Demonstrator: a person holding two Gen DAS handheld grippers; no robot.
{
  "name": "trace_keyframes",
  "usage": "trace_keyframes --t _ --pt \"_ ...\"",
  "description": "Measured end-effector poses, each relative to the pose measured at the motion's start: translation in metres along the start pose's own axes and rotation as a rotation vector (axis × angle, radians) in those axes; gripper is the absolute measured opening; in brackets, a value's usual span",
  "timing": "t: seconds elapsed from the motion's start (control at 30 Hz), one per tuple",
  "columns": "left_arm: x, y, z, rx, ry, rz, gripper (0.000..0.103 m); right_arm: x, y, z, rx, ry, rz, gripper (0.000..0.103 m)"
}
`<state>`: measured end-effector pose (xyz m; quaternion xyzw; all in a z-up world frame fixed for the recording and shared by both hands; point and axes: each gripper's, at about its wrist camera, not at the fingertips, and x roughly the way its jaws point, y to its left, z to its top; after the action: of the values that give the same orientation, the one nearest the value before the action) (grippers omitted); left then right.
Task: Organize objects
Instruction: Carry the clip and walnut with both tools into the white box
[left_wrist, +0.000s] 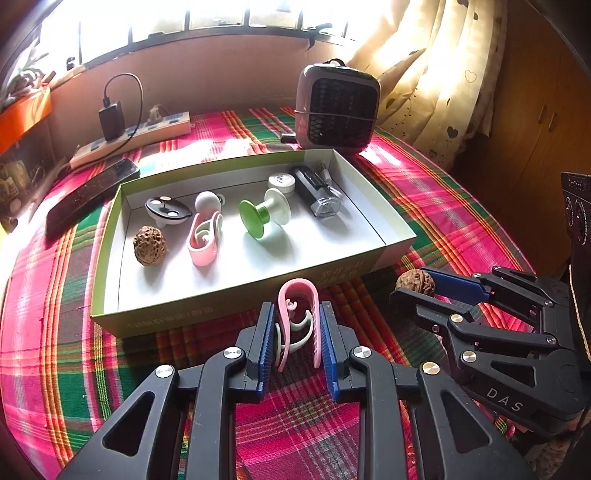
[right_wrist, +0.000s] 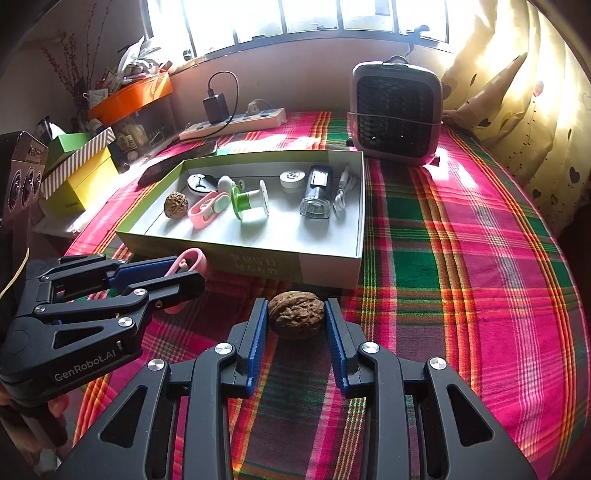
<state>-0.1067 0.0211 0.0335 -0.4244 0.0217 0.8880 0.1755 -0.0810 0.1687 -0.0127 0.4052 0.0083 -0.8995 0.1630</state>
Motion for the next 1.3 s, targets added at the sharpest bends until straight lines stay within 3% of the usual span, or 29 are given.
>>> trace_keyframes --t 0.4,0.53,0.83,1.3 --pt "-0.008 0.006 0.01 -0.006 -0.014 -0.003 0.021 -0.005 0.003 0.018 -0.018 -0.034 0.005 0.032" --pt "-0.009 0.008 0.01 -0.031 0.0 -0.052 0.021 -0.006 0.004 0.021 -0.024 -0.039 0.003 0.032" --pt "-0.015 0.011 0.022 -0.02 -0.036 -0.025 0.021 -0.004 0.003 0.032 -0.046 -0.051 -0.003 0.032" --pt "0.007 0.03 0.04 -0.037 -0.017 0.007 0.021 0.023 -0.004 0.058 -0.04 -0.013 0.0 0.032"
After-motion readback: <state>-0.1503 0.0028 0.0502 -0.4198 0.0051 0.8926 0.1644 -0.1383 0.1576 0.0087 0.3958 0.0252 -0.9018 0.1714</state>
